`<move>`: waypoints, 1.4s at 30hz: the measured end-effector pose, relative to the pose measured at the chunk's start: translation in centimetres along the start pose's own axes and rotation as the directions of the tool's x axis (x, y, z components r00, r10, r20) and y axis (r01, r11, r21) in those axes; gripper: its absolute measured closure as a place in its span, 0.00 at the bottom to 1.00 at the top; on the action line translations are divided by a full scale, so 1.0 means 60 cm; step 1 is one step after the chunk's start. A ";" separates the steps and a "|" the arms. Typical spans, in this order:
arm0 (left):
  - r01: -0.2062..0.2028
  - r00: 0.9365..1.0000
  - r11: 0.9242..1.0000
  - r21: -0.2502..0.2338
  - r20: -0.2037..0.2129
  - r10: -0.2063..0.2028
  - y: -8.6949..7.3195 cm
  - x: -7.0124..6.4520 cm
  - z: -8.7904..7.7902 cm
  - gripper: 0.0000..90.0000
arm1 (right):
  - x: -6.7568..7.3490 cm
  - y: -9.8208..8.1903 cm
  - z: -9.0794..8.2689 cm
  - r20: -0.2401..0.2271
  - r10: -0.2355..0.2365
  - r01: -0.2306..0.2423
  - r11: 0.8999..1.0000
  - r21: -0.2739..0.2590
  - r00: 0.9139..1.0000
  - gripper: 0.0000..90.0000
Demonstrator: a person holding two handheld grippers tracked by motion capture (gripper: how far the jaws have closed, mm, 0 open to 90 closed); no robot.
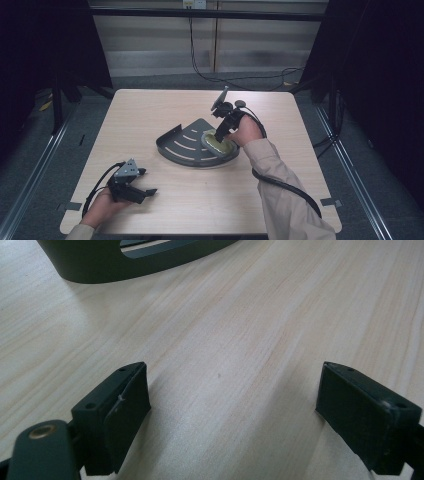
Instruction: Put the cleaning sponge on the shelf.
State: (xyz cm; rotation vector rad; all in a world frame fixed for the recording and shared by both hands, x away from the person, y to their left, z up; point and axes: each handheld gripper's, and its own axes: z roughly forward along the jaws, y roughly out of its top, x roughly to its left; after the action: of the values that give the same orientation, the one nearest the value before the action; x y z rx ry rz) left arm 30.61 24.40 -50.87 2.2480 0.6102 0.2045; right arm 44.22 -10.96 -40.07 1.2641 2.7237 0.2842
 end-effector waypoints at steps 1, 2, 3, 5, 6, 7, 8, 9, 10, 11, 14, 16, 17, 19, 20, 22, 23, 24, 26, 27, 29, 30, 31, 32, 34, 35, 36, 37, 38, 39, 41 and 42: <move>0.002 1.000 1.000 -0.001 0.002 -0.002 0.000 0.001 0.000 0.15 | 0.000 -0.002 -0.004 -0.003 0.009 -0.009 1.000 0.002 1.000 0.26; 0.002 1.000 1.000 0.000 0.003 -0.002 0.000 0.001 0.000 0.15 | -0.002 -0.004 -0.007 -0.005 0.009 -0.009 1.000 0.003 1.000 0.25; 0.002 1.000 1.000 -0.001 0.002 -0.002 0.000 0.000 0.000 0.15 | -0.005 -0.007 -0.008 0.000 -0.007 0.007 1.000 -0.004 1.000 0.25; -0.001 1.000 1.000 0.001 -0.001 0.001 0.000 0.000 0.000 0.15 | -0.007 -0.012 -0.013 0.001 -0.003 0.003 1.000 -0.008 1.000 0.25; -0.001 1.000 1.000 0.001 -0.001 0.001 0.000 0.000 0.000 0.15 | -0.007 -0.012 -0.013 0.001 -0.003 0.003 1.000 -0.008 1.000 0.25; -0.007 1.000 1.000 0.005 -0.008 0.007 0.000 -0.001 0.000 0.15 | -0.010 -0.018 -0.015 -0.005 0.000 0.000 1.000 -0.007 1.000 0.25; -0.005 1.000 1.000 0.004 -0.006 0.005 0.000 -0.001 0.000 0.15 | -0.012 -0.021 -0.017 -0.004 0.002 -0.002 1.000 -0.002 1.000 0.25; -0.001 1.000 1.000 0.000 -0.001 0.001 0.000 0.000 0.000 0.15 | -0.013 -0.024 -0.019 -0.004 0.004 -0.004 1.000 -0.002 1.000 0.25; 0.000 1.000 1.000 -0.002 -0.005 0.000 0.000 0.000 0.000 0.15 | -0.014 -0.027 -0.019 -0.009 0.003 -0.003 1.000 -0.008 1.000 0.25; -0.001 1.000 1.000 -0.002 -0.004 0.001 0.000 -0.001 0.000 0.15 | -0.016 -0.030 -0.020 -0.009 -0.001 0.001 1.000 -0.009 1.000 0.25; -0.006 1.000 1.000 0.003 -0.010 0.006 0.000 -0.001 0.000 0.15 | -0.019 -0.037 -0.022 -0.012 0.000 0.000 1.000 -0.009 1.000 0.25; -0.004 1.000 1.000 0.002 -0.008 0.004 0.000 -0.001 0.000 0.15 | -0.020 -0.042 -0.024 -0.016 0.000 0.000 1.000 -0.018 1.000 0.25; -0.004 1.000 1.000 0.002 -0.008 0.004 0.000 -0.001 0.000 0.15 | -0.020 -0.044 -0.026 -0.013 -0.001 0.000 1.000 -0.020 1.000 0.25; -0.005 1.000 1.000 0.002 -0.008 0.005 0.000 -0.001 0.000 0.15 | -0.021 -0.048 -0.029 -0.016 0.000 0.000 1.000 -0.023 1.000 0.25; -0.005 1.000 1.000 0.002 -0.008 0.005 0.000 -0.001 0.000 0.15 | -0.021 -0.048 -0.029 -0.016 0.000 0.000 1.000 -0.023 1.000 0.25; -0.003 1.000 1.000 0.002 -0.008 0.003 0.000 -0.001 0.000 0.15 | -0.023 -0.055 -0.032 -0.016 -0.012 0.012 1.000 -0.028 1.000 0.26; -0.004 1.000 1.000 0.002 -0.008 0.004 0.000 -0.001 0.000 0.15 | -0.023 -0.057 -0.032 -0.016 -0.010 0.010 1.000 -0.026 1.000 0.26; -0.004 1.000 1.000 0.002 -0.008 0.004 0.000 -0.001 0.000 0.15 | -0.023 -0.057 -0.032 -0.016 -0.010 0.010 1.000 -0.026 1.000 0.26; -0.004 1.000 1.000 0.002 -0.008 0.004 0.000 -0.001 0.000 0.15 | -0.025 -0.064 -0.033 -0.015 -0.013 0.013 1.000 -0.026 1.000 0.26; -0.004 1.000 1.000 0.002 -0.008 0.004 0.000 -0.001 0.000 0.15 | -0.025 -0.064 -0.033 -0.015 -0.013 0.013 1.000 -0.026 1.000 0.26; -0.003 1.000 1.000 0.002 -0.007 0.003 0.000 -0.001 0.000 0.15 | -0.026 -0.070 -0.034 -0.020 -0.013 0.013 1.000 -0.027 1.000 0.26; -0.003 1.000 1.000 0.002 -0.007 0.003 0.000 -0.001 0.000 0.15 | -0.027 -0.073 -0.035 -0.021 -0.021 0.021 0.999 -0.030 1.000 0.26; -0.005 1.000 1.000 0.002 -0.008 0.005 0.000 -0.001 0.000 0.15 | -0.027 -0.075 -0.035 -0.022 -0.020 0.019 0.999 -0.031 1.000 0.26; -0.005 1.000 1.000 0.002 -0.008 0.005 0.000 -0.001 0.000 0.15 | -0.028 -0.078 -0.036 -0.020 -0.025 0.024 0.999 -0.036 0.999 0.26; -0.004 1.000 1.000 0.002 -0.008 0.004 0.000 -0.001 0.000 0.15 | -0.028 -0.082 -0.038 -0.025 -0.024 0.023 0.999 -0.042 0.999 0.26; -0.005 1.000 1.000 0.002 -0.008 0.005 0.000 -0.001 0.000 0.15 | -0.029 -0.084 -0.039 -0.022 -0.027 0.026 0.999 -0.040 0.999 0.26; -0.005 1.000 1.000 0.002 -0.008 0.005 0.000 -0.001 0.000 0.15 | -0.029 -0.084 -0.039 -0.022 -0.027 0.026 0.999 -0.040 0.999 0.26; -0.003 1.000 1.000 0.001 -0.008 0.003 0.000 -0.001 0.000 0.15 | -0.028 -0.090 -0.041 -0.024 -0.030 0.029 0.999 -0.037 0.999 0.26; -0.003 1.000 1.000 0.001 -0.008 0.003 0.000 -0.001 0.000 0.15 | -0.028 -0.090 -0.041 -0.024 -0.030 0.029 0.999 -0.037 0.999 0.26; -0.004 1.000 1.000 0.001 -0.008 0.004 0.000 -0.001 0.000 0.15 | -0.029 -0.097 -0.043 -0.023 -0.041 0.040 0.998 -0.041 0.999 0.26; -0.005 1.000 1.000 0.002 -0.009 0.005 0.000 -0.001 0.000 0.15 | -0.030 -0.103 -0.044 -0.032 -0.040 0.039 0.998 -0.043 0.999 0.26; -0.004 1.000 1.000 0.001 -0.008 0.004 0.000 -0.001 0.000 0.15 | -0.029 -0.106 -0.044 -0.029 -0.044 0.043 0.998 -0.041 0.999 0.26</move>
State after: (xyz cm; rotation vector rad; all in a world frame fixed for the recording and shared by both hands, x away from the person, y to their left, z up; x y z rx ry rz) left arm 30.57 24.36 -50.88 2.2510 0.6104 0.2157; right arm 40.14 -16.63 -38.83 1.1984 2.7517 0.3548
